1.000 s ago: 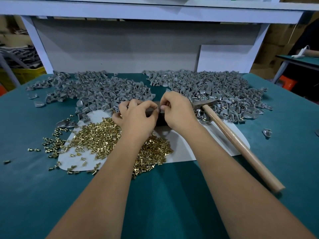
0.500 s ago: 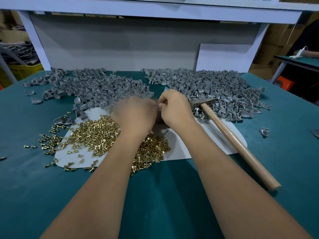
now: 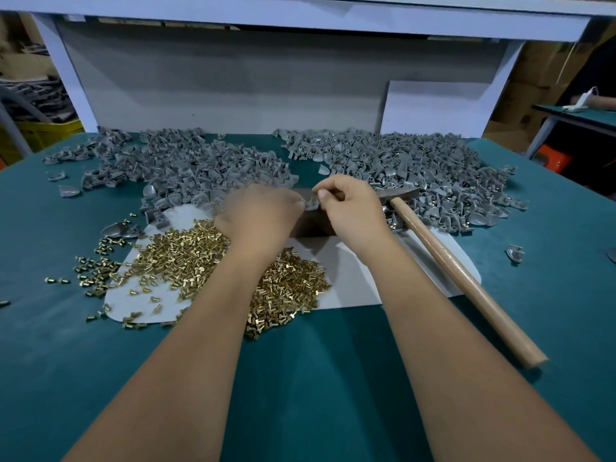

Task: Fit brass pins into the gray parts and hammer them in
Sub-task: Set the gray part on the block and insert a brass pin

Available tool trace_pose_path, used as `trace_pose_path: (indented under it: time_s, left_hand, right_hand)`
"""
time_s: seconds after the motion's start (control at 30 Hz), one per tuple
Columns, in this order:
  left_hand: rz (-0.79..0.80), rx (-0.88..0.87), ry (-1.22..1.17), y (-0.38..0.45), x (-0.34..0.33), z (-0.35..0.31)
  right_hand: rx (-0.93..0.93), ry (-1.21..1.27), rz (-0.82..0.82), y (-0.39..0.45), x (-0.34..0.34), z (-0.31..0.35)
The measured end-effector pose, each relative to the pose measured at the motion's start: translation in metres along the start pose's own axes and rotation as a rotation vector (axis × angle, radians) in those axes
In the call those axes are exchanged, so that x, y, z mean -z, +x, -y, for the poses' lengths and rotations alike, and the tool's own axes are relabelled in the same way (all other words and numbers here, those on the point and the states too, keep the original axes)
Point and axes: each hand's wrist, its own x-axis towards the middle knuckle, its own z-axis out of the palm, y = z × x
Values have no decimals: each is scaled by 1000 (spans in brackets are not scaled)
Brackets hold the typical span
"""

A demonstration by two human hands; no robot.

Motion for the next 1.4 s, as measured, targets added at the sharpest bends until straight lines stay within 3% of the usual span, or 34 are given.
trace_pose_path:
  time_s: [0.37,0.7,1.17,1.4]
  left_hand:
    - [-3,-32,14,-1,0,0]
    - [-36,-39,61,0,-4,-2]
    - [-19,-16,-19,-3,-1,-2]
    - [-32,-7,31,-2,-3,0]
  right_hand:
    - [42,-257,-54,2,-9,6]
    - [-67,-386,57,8,-2,25]
    - [-22,-222,-65,2,-8,8]
    - [-57,-78,34,-2,7,12]
